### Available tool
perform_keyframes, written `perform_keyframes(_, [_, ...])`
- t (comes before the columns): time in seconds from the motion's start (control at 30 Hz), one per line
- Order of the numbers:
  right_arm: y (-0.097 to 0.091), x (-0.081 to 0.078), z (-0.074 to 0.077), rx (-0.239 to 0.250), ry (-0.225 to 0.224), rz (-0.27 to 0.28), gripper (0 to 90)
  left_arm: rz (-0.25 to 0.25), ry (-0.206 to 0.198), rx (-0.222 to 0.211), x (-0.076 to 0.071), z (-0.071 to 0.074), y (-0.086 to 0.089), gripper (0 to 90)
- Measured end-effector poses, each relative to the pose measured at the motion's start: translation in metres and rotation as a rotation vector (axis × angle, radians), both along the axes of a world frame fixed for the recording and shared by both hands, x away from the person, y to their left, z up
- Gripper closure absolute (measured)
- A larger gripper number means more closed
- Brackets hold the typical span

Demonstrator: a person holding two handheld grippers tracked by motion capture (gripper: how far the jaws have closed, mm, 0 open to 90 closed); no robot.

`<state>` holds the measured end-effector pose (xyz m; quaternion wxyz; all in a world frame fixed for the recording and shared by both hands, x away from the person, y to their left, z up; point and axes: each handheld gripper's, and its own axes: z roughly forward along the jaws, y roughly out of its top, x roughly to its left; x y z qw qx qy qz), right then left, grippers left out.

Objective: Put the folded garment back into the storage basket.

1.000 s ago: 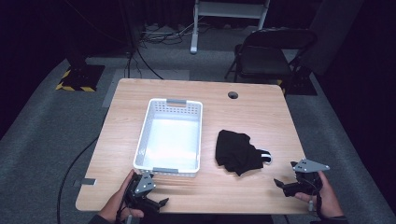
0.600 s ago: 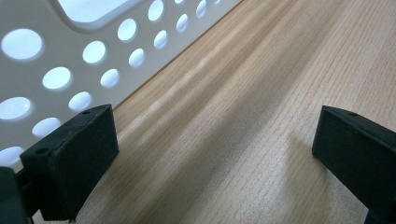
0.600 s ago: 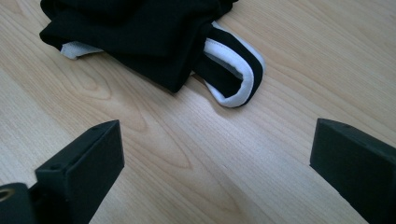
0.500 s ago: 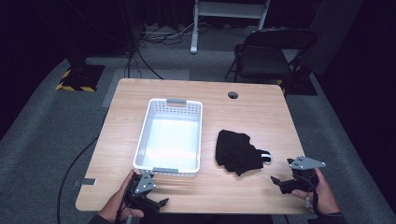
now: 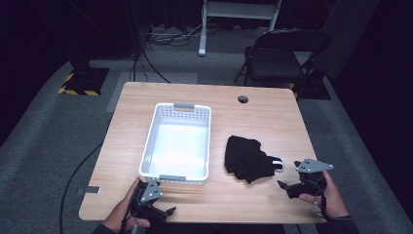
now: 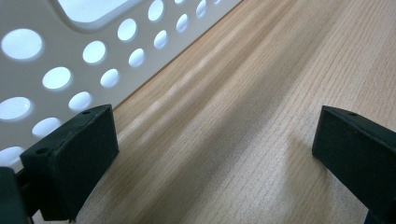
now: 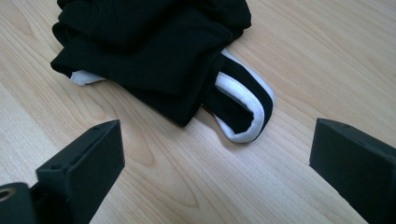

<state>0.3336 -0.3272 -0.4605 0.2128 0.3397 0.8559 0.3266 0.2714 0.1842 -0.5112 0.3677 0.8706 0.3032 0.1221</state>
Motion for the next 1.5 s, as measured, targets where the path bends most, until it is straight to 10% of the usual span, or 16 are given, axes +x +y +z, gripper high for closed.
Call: perform_keyframes(1.5, [0.041, 0.019, 0.008, -0.006, -0.016, 0.090, 3.7, 0.000, 0.000, 0.000, 0.000, 0.000, 0.000, 0.2])
